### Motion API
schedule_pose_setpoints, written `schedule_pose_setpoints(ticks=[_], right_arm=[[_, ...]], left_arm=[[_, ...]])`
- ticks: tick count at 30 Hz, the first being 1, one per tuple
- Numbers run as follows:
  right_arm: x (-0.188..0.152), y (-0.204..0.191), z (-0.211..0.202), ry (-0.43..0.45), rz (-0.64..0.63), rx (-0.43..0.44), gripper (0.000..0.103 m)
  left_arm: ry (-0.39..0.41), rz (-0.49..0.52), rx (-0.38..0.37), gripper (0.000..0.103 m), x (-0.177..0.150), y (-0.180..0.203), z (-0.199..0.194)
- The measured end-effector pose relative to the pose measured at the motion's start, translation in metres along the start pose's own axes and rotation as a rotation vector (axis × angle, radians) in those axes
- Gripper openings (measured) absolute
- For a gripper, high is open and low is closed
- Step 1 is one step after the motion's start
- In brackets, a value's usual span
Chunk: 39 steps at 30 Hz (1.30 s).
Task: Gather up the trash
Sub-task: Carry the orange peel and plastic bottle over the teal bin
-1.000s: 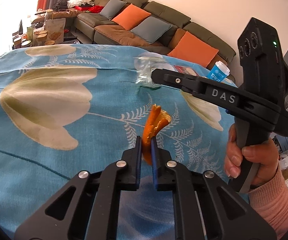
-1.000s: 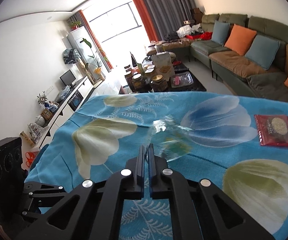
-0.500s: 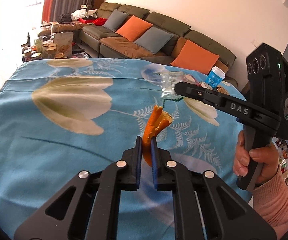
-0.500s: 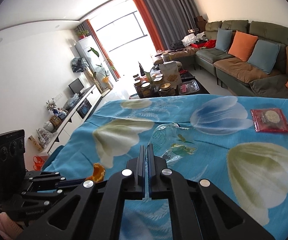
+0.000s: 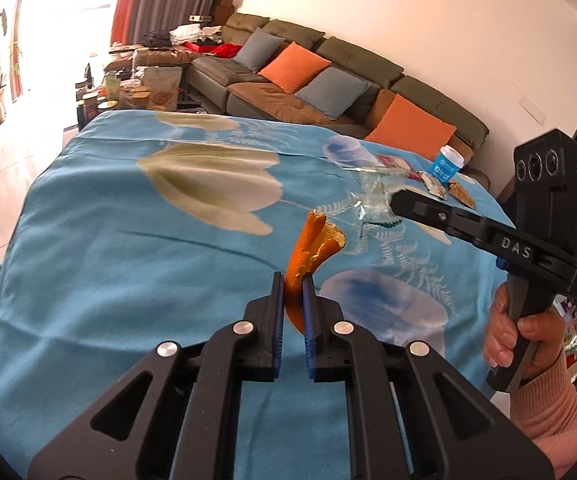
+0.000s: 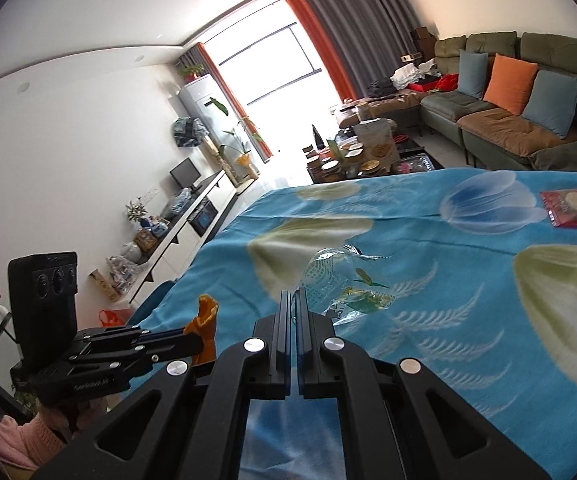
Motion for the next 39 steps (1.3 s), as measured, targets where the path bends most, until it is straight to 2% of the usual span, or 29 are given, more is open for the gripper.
schedule_pose_setpoints(ticks=[18, 39], right_arm=[[-0.022, -0.052, 0.028, -0.034, -0.014, 0.112, 0.001], [-0.026, -0.078, 0.053, -0.068, -0.038, 0.197, 0.001]], left_arm=[[0.028, -0.070, 0.072, 0.009, -0.022, -0.046, -0.037], [0.058, -0.107, 0.132, 0.009, -0.035, -0.071, -0.064]])
Point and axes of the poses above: each gripper's, at about its wrist camera, not at the fingertips, and z roughly the way its jaws point, y to its right, x to its top, the point moved 6 cm from there along z, roughly the way its jaws point, and after that the axes turned 14 degrees about x, right-handed, at the moved point
